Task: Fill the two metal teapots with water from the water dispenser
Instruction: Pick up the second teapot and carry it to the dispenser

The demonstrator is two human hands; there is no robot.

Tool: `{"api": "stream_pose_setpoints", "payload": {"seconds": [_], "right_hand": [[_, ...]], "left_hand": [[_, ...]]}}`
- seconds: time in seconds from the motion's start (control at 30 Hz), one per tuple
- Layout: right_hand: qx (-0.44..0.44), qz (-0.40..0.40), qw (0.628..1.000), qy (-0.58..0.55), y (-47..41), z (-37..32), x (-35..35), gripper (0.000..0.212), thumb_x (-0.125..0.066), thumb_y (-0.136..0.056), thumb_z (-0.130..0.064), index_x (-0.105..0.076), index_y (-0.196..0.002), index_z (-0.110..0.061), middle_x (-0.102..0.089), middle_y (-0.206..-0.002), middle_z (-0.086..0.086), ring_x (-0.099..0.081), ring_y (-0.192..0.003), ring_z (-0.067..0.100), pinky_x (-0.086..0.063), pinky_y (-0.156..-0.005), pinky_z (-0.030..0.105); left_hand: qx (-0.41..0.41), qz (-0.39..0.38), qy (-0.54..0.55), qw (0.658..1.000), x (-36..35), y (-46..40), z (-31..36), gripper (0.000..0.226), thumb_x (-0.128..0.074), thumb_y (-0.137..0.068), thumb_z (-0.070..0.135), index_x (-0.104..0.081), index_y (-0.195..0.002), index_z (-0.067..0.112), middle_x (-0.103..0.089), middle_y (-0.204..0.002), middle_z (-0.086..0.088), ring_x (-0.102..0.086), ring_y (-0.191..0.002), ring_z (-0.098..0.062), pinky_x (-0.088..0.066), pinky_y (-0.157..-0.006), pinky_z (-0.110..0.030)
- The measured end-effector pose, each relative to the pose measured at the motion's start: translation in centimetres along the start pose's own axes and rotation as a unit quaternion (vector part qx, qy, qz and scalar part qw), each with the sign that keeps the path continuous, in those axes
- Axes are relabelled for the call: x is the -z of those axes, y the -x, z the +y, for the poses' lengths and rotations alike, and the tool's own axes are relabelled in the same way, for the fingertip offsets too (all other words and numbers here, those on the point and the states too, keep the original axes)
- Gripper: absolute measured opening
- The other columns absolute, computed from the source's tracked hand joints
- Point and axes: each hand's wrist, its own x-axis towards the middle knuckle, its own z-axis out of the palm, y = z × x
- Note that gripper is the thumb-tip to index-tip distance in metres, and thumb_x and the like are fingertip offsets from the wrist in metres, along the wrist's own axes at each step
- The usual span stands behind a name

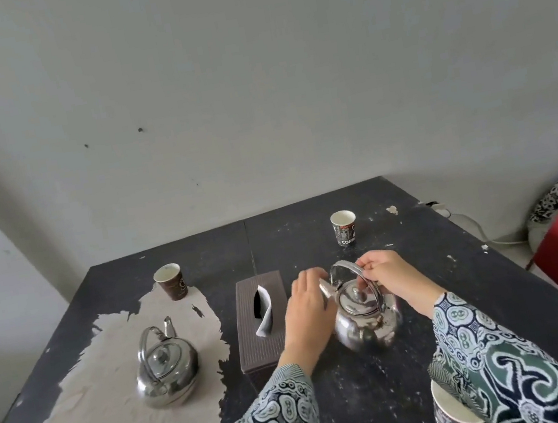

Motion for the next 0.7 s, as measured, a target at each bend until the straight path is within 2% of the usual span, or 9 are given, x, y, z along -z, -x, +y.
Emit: {"api": "stream_pose_setpoints", "payload": {"seconds": [0.1, 0.23, 0.33, 0.43, 0.5, 0.6, 0.7], "right_hand": [[0.037, -0.051, 0.998, -0.008, 2.3, -3.5, -0.4, 0.022, -0.039, -0.089, 0.005, -0.060, -0.091, -0.002, -0.061, -0.065, 0.007, -0.057, -0.059, 0.012, -0.047, -0.055, 0.013], [0.081, -0.106, 0.990, -0.042, 5.6, -8.2, -1.9, 0.030, -0.038, -0.087, 0.008, -0.061, -0.079, -0.008, -0.059, -0.063, 0.007, -0.057, -0.058, 0.013, -0.045, -0.062, 0.023], [0.117, -0.160, 0.978, -0.065, 8.4, -11.8, -4.1, 0.028, -0.039, -0.087, 0.007, -0.062, -0.079, -0.007, -0.057, -0.064, 0.006, -0.056, -0.060, 0.014, -0.046, -0.065, 0.026], [0.138, -0.213, 0.965, -0.064, 11.3, -14.6, -6.4, 0.025, -0.038, -0.089, 0.004, -0.061, -0.084, -0.006, -0.056, -0.065, 0.005, -0.055, -0.062, 0.014, -0.045, -0.060, 0.021], [0.142, -0.252, 0.955, -0.067, 13.4, -16.2, -8.9, 0.025, -0.037, -0.089, 0.004, -0.060, -0.089, -0.004, -0.055, -0.066, 0.004, -0.054, -0.063, 0.013, -0.046, -0.056, 0.018], [0.147, -0.305, 0.938, -0.079, 16.3, -18.2, -13.2, 0.025, -0.036, -0.088, 0.005, -0.060, -0.090, -0.003, -0.053, -0.065, 0.004, -0.053, -0.061, 0.012, -0.044, -0.060, 0.020], [0.156, -0.346, 0.921, -0.085, 19.3, -19.9, -17.9, 0.026, -0.037, -0.087, 0.005, -0.061, -0.085, -0.003, -0.053, -0.061, 0.001, -0.051, -0.055, 0.006, -0.043, -0.055, 0.016]], "left_hand": [[-0.017, 0.003, 0.009, 1.000, 4.4, 0.5, 1.0, 0.044, -0.057, -0.089, 0.019, -0.041, -0.130, 0.015, -0.046, -0.134, 0.000, -0.038, -0.125, -0.016, -0.037, -0.102, -0.029], [-0.034, -0.010, -0.006, 0.999, 10.6, 2.5, 2.7, 0.044, -0.054, -0.091, 0.023, -0.040, -0.133, 0.020, -0.047, -0.136, 0.002, -0.039, -0.127, -0.013, -0.039, -0.102, -0.033], [-0.011, 0.026, 0.000, 1.000, 15.6, 5.0, 2.5, 0.034, -0.051, -0.092, 0.022, -0.046, -0.126, 0.020, -0.054, -0.128, 0.000, -0.049, -0.117, -0.017, -0.043, -0.095, -0.034], [0.008, 0.046, -0.006, 0.999, 20.4, 7.8, 2.0, 0.024, -0.048, -0.094, 0.020, -0.053, -0.118, 0.016, -0.062, -0.113, -0.003, -0.056, -0.100, -0.017, -0.044, -0.085, -0.029], [0.018, 0.047, -0.017, 0.999, 24.1, 10.9, 1.0, 0.022, -0.047, -0.095, 0.022, -0.055, -0.114, 0.014, -0.065, -0.106, -0.003, -0.057, -0.092, -0.015, -0.043, -0.080, -0.025], [0.038, 0.026, -0.030, 0.998, 29.0, 15.6, -0.8, 0.020, -0.046, -0.096, 0.026, -0.058, -0.106, 0.013, -0.066, -0.096, -0.005, -0.058, -0.081, -0.020, -0.045, -0.072, -0.029], [0.075, 0.018, -0.019, 0.997, 33.4, 20.4, -2.6, 0.015, -0.047, -0.096, 0.026, -0.057, -0.099, 0.016, -0.067, -0.087, 0.005, -0.059, -0.077, -0.025, -0.044, -0.069, -0.032]]}}
